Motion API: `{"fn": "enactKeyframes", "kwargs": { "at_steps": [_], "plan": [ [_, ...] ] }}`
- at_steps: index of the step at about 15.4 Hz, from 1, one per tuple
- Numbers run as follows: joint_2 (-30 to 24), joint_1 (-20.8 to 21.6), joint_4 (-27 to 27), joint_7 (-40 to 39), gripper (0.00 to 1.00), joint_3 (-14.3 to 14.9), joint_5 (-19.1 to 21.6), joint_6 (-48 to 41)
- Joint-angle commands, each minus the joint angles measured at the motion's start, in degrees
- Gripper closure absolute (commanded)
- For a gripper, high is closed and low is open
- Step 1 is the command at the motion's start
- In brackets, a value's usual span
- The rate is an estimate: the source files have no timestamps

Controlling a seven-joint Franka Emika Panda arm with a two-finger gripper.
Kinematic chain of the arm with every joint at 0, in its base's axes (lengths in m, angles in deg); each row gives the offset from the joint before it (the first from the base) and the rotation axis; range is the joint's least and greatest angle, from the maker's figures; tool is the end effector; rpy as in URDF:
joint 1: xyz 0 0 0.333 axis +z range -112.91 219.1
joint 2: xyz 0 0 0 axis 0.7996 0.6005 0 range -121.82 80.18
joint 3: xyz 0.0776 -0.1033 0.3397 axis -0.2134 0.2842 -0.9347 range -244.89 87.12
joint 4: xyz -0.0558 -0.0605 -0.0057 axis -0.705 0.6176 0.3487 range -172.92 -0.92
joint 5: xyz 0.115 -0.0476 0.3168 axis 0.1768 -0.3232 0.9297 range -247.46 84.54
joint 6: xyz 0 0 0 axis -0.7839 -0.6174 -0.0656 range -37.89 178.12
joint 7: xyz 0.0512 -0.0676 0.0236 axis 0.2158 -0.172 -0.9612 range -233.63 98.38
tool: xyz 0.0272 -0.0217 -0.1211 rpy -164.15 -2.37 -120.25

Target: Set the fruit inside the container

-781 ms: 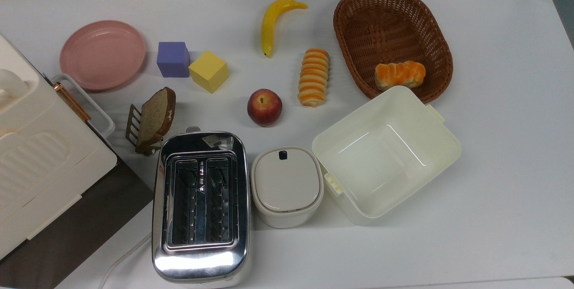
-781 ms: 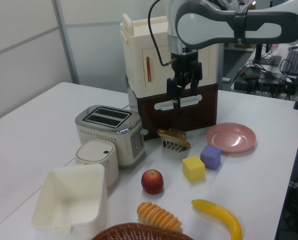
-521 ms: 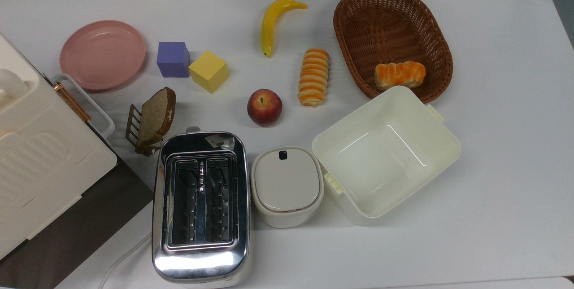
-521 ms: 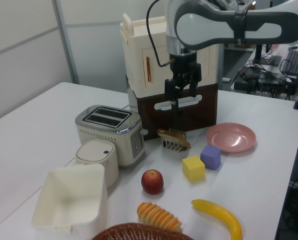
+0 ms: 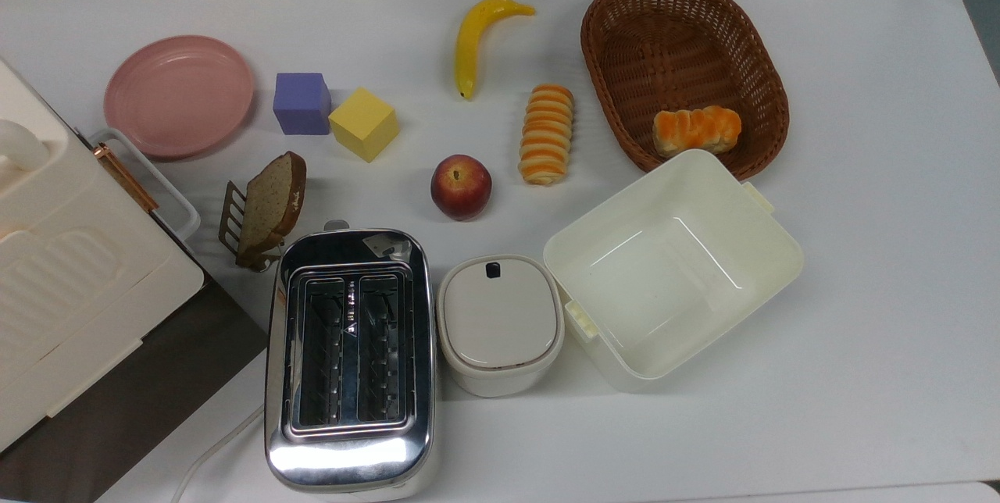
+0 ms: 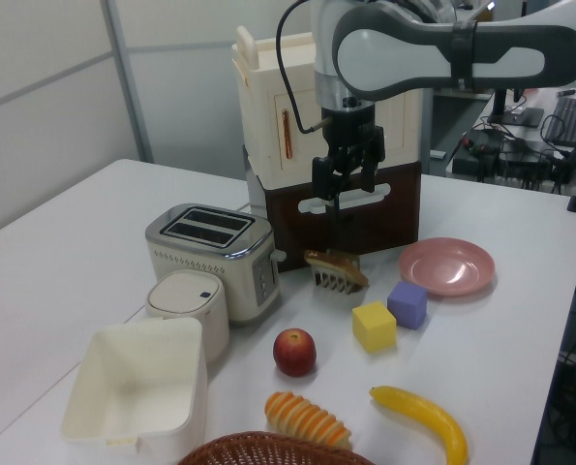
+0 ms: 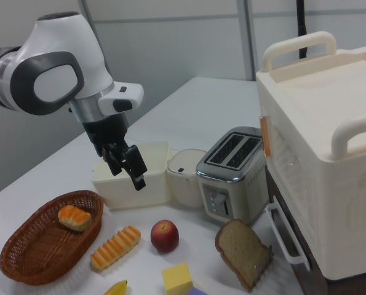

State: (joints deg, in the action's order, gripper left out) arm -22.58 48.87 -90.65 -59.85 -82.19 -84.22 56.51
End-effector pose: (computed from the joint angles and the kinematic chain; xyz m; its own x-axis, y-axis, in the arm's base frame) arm 0.4952 -0.0132 0.6462 0.9885 -0.1481 0.0313 -0.1495 -0.9877 0.0460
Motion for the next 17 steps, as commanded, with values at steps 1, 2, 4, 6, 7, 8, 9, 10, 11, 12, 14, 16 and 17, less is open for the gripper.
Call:
{"fn": "enactKeyframes", "kwargs": {
  "at_steps": [1, 2, 4, 6, 7, 8, 9, 10, 11, 12, 14, 16, 17],
  "plan": [
    [-0.61, 0.19, -0.4, -1.62, 0.0, 0.59, 0.48, 0.91],
    [-0.52, 0.19, -0.22, -2.41, 0.0, 0.59, 0.3, 0.65],
    [-0.43, 0.19, -0.31, -2.41, 0.0, 0.85, 0.91, -0.05],
    [-0.52, 0.36, -0.57, -2.24, 0.0, 1.11, 0.92, -0.06],
    [-0.61, 0.45, -0.57, -2.24, 0.0, 1.11, 0.92, 0.03],
    [-0.61, 0.28, -0.57, -2.07, 0.0, 1.11, 1.09, 0.03],
    [-0.61, 0.27, -0.57, -2.06, 0.0, 1.11, 1.09, -0.06],
    [-0.61, 0.27, -0.57, -2.06, 0.0, 1.11, 1.18, 0.03],
    [-0.52, 0.36, -0.57, -2.06, 0.0, 1.11, 1.18, 0.12],
    [-0.43, 0.45, -0.57, -2.06, 0.0, 1.11, 1.18, 0.38],
    [-0.35, 0.45, -0.57, -2.07, 0.0, 1.11, 1.18, 0.3],
    [0.0, 0.54, -0.92, -1.98, 0.0, 0.85, 1.27, 0.47],
    [0.09, 0.54, -1.01, -1.98, 0.0, 0.85, 1.27, 0.56]
  ]
}}
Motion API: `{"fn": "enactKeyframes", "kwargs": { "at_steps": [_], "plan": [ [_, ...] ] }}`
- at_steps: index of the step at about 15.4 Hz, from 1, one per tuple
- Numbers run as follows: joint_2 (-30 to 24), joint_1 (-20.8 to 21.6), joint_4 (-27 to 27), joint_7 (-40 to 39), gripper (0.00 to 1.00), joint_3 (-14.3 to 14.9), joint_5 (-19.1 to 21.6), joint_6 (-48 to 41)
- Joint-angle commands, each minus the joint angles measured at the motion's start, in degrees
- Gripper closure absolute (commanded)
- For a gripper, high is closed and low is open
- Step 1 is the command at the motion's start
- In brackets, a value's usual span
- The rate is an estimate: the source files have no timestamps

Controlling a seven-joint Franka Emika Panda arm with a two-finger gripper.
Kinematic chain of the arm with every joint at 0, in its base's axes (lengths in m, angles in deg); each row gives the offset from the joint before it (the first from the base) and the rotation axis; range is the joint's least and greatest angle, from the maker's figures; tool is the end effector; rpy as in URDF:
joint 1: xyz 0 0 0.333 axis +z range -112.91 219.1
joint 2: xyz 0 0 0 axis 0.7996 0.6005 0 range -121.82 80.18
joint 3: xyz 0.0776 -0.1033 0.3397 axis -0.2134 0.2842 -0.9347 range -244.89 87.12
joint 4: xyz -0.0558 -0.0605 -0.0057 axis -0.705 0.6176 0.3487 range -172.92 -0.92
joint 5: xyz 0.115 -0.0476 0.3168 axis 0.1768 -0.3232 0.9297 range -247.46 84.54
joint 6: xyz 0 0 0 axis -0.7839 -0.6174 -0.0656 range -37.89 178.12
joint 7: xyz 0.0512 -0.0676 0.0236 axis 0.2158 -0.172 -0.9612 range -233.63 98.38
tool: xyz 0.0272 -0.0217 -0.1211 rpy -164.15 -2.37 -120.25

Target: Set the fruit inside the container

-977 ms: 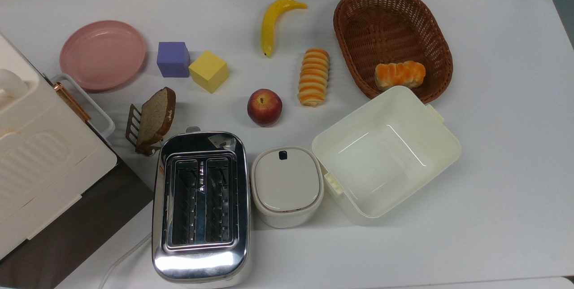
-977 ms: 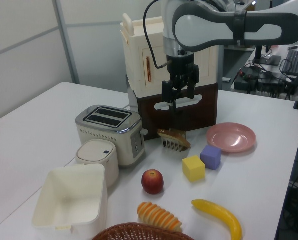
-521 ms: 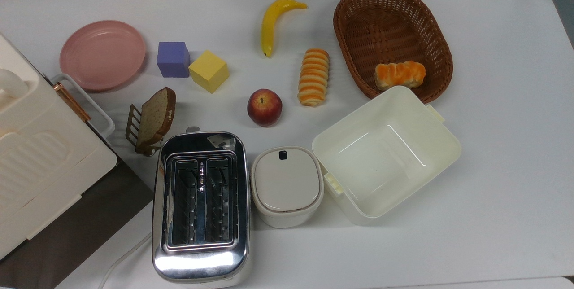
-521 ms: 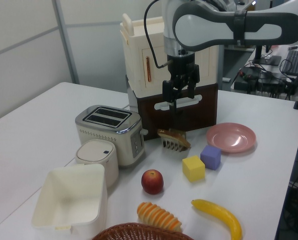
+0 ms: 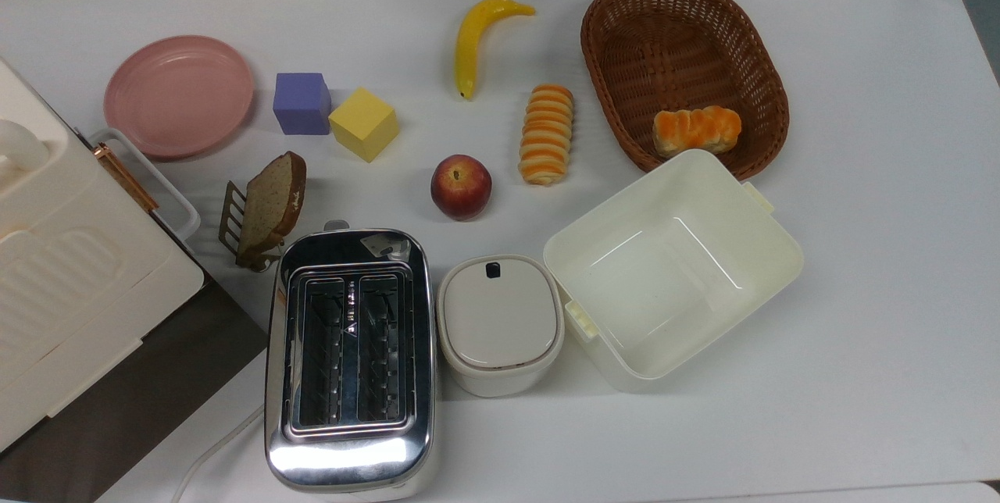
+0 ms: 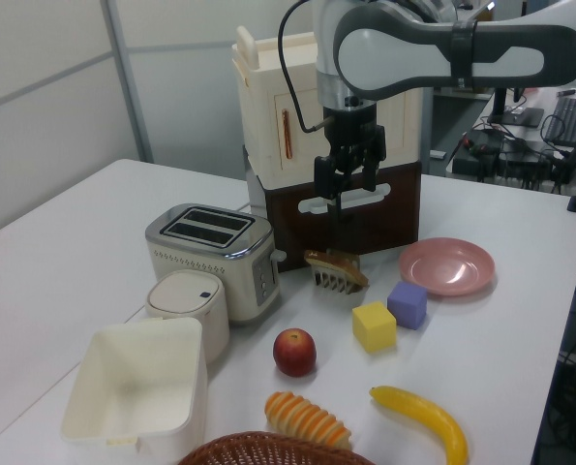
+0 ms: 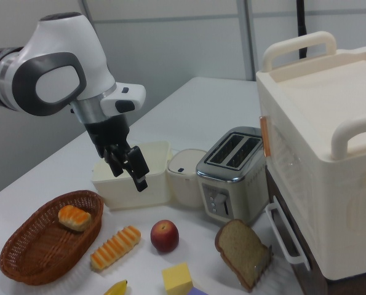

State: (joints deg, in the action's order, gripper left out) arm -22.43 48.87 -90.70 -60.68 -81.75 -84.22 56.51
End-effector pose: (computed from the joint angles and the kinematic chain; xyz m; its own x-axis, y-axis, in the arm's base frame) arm 0.4959 -0.0171 0.6445 0.9896 -0.1414 0.0271 -0.1426 -0.9887 0.0465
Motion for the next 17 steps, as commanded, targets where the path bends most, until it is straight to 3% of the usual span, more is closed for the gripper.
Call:
{"fn": "enactKeyframes", "kwargs": {
  "at_steps": [1, 4, 8, 17],
  "plan": [
    [-0.06, 0.54, -0.97, -1.15, 0.0, 0.4, 1.35, 0.64],
    [0.11, 0.63, -1.23, -0.97, 0.0, 0.4, 1.35, 0.73],
    [5.28, 1.06, -0.97, 1.31, 0.0, -1.52, 1.26, 1.78],
    [9.69, 4.67, -10.55, 5.88, 0.0, -2.5, 0.21, 22.26]
  ]
}}
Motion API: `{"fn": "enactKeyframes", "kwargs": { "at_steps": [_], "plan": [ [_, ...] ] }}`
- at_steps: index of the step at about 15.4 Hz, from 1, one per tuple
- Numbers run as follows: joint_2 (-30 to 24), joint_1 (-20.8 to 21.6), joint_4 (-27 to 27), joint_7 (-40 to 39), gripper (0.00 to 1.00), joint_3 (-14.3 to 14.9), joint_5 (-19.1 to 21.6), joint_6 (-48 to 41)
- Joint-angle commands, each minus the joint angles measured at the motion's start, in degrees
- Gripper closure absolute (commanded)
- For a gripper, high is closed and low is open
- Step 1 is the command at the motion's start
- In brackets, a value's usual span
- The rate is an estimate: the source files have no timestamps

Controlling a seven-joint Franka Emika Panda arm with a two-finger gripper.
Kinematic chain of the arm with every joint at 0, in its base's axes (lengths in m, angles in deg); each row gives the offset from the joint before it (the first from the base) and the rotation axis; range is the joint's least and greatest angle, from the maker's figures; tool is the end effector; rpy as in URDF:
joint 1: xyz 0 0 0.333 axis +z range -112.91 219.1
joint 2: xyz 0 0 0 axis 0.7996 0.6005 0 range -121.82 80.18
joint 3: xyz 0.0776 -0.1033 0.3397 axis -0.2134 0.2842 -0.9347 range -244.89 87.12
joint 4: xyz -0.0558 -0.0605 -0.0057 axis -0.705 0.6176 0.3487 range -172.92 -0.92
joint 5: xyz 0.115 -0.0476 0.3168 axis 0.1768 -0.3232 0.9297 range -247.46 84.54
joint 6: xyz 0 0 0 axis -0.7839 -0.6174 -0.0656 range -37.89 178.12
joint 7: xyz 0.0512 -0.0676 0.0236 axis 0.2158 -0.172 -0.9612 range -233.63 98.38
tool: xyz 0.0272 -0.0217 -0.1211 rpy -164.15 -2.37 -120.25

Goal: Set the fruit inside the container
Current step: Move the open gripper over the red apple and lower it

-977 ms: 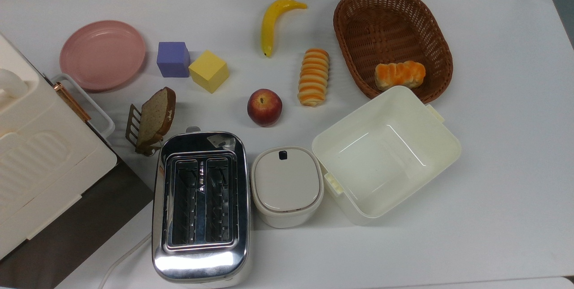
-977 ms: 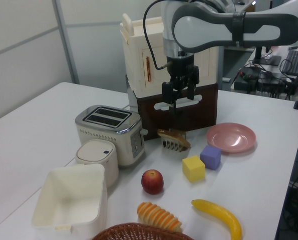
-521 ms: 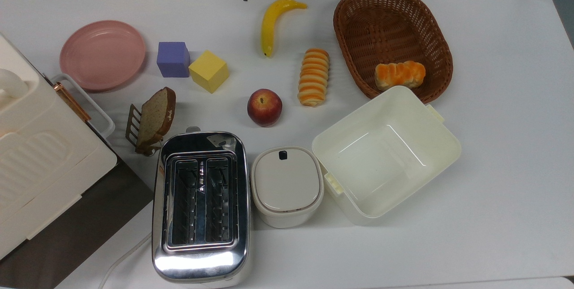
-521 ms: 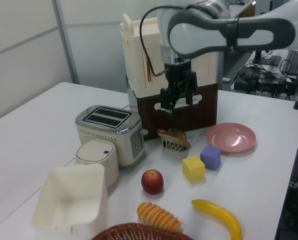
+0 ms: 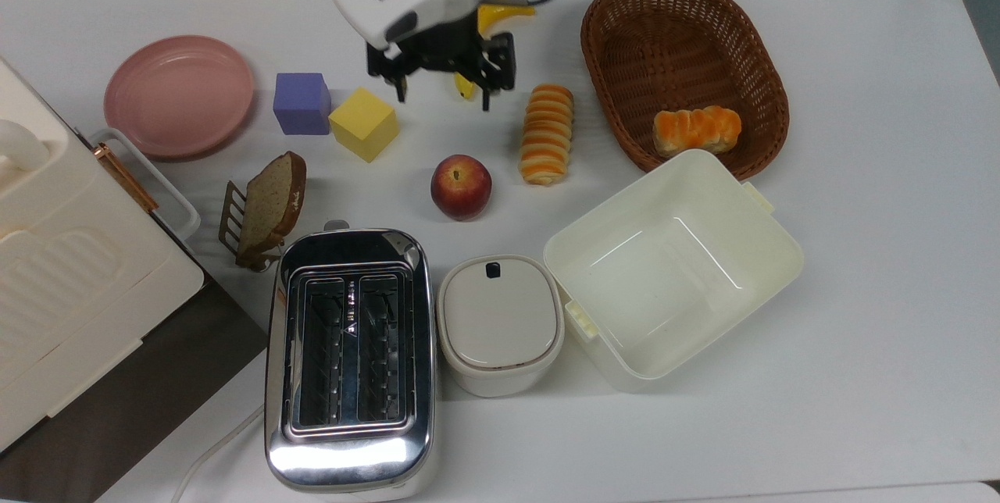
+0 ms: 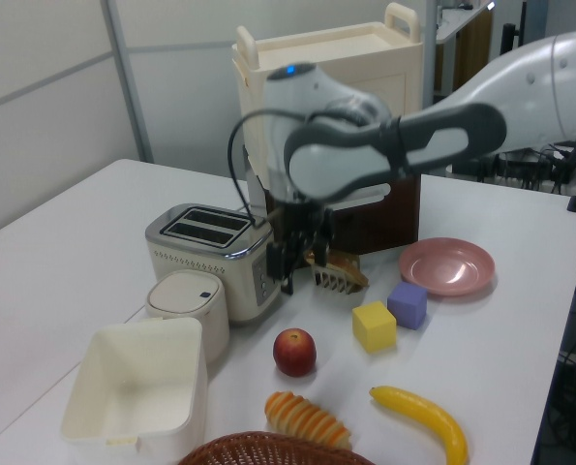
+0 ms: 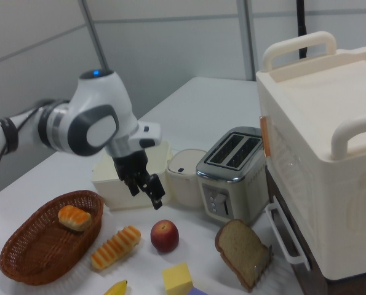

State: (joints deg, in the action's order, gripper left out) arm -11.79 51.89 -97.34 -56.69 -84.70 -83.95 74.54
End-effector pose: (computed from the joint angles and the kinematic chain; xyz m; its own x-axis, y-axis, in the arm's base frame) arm 0.5683 0.0384 0.5243 0.9946 -0.0962 0.0393 -0.0969 -0.9951 0.0178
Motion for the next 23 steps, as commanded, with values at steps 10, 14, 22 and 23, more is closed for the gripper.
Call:
{"fn": "enactKeyframes", "kwargs": {
  "at_steps": [10, 14, 22, 23],
  "plan": [
    [2.93, 1.29, -4.87, 3.13, 0.0, 0.46, -4.36, 9.25],
    [4.15, 0.85, -6.19, 3.13, 0.0, 0.46, -5.76, 9.25],
    [5.39, 0.67, -8.91, 3.04, 0.0, -0.5, -12.27, 9.34],
    [5.39, 0.67, -8.83, 3.04, 0.0, -1.03, -12.36, 9.34]
  ]
}}
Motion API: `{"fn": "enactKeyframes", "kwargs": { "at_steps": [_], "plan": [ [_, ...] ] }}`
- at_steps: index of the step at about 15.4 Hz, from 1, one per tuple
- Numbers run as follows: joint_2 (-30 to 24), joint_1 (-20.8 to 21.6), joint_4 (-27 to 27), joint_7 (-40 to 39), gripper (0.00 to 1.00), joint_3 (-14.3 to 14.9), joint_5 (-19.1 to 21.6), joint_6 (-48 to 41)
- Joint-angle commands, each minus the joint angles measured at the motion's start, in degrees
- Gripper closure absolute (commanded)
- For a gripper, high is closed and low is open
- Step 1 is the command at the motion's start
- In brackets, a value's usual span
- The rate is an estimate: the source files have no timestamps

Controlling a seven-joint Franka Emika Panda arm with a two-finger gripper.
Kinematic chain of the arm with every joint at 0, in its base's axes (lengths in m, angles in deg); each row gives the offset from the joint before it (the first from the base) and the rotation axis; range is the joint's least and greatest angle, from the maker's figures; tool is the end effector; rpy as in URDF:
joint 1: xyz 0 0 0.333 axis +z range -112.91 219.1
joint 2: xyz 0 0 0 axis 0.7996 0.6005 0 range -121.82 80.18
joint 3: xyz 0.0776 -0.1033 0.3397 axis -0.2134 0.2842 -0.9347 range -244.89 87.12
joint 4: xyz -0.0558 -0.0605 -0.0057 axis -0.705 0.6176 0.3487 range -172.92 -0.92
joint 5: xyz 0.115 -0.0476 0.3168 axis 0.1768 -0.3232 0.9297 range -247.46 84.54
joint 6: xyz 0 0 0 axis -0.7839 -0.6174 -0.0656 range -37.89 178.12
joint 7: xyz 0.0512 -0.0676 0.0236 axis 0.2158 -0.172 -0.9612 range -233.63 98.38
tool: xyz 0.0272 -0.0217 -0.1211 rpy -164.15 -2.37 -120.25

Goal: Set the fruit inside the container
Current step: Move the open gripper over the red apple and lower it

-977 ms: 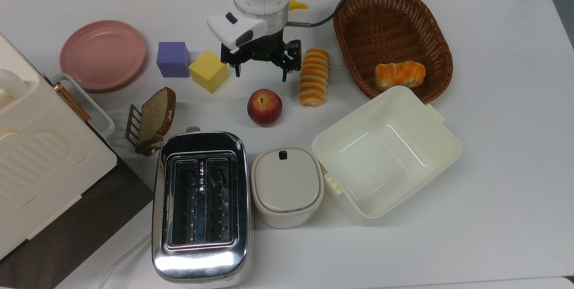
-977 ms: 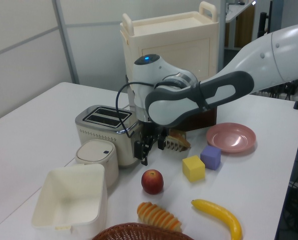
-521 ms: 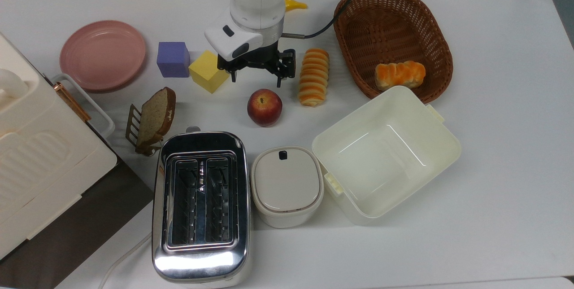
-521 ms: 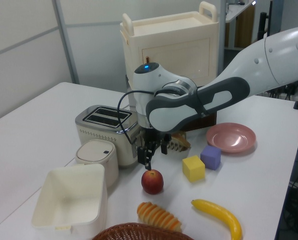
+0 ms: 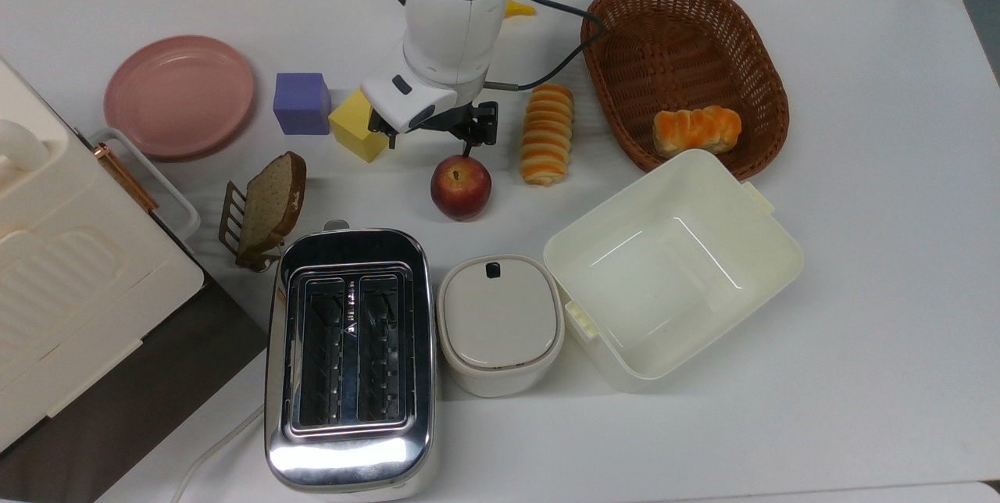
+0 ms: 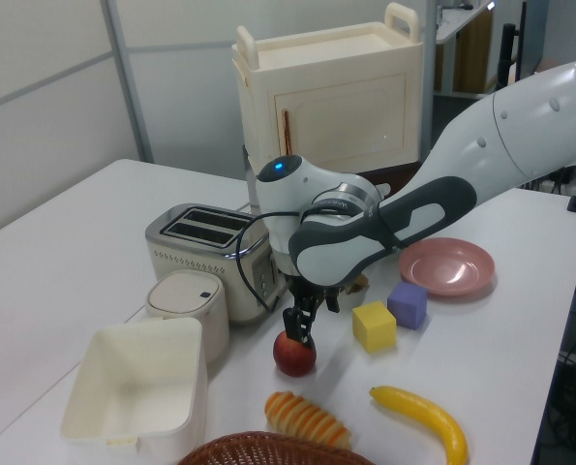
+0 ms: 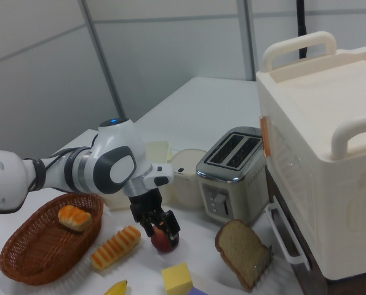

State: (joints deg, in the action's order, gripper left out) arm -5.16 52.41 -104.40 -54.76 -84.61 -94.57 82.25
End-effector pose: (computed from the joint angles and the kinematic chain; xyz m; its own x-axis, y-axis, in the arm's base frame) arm 0.5785 0.0313 0.4191 0.9990 -0.0242 -0.0378 -0.0172 -0.9841 0.1765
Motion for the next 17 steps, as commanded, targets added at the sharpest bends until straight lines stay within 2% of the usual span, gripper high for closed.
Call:
{"fn": "enactKeyframes", "kwargs": {
  "at_steps": [1, 9, 12, 17],
  "plan": [
    [-1.24, 0.16, -1.77, 1.11, 0.0, -1.38, -1.83, 1.63],
    [-1.15, 0.78, -1.68, 1.28, 0.0, -1.83, -2.18, 1.71],
    [-0.45, 0.07, -1.59, 1.37, 0.0, -4.01, -3.85, 3.99],
    [0.61, -0.63, -1.5, 1.37, 0.0, -5.16, -5.61, 7.69]
  ]
}}
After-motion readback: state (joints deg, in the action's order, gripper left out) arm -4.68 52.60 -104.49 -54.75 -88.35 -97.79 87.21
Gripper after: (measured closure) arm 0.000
